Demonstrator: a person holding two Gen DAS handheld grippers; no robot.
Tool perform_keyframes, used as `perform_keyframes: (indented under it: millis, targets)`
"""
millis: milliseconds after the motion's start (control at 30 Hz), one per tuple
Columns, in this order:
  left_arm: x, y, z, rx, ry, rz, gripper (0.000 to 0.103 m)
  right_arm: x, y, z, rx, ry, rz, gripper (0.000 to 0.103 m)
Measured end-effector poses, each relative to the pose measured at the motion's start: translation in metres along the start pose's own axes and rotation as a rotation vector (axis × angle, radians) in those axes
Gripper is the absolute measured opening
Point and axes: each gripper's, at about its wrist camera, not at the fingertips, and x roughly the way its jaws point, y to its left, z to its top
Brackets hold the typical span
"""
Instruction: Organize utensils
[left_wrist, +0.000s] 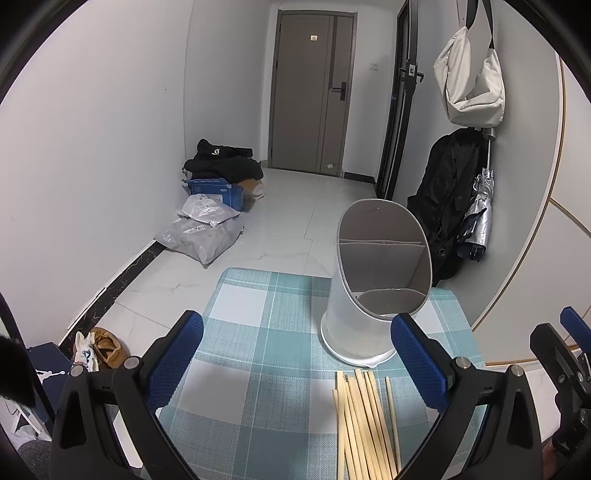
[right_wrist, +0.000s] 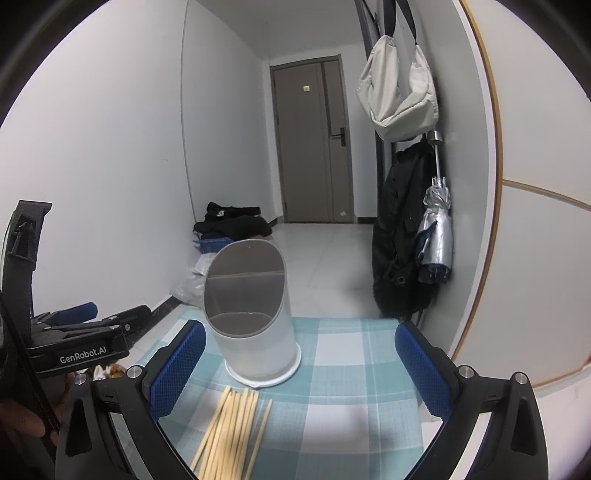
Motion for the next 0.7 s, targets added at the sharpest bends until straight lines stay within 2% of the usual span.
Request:
perform_keyframes:
  millis: [700]
  targets:
    - [0.0049, -0.0032, -0.004, 0.016, 0.025, 0.005, 0.1, -0.0006, -0.0043, -0.0006, 0.026, 0.006, 0.03, 0.103]
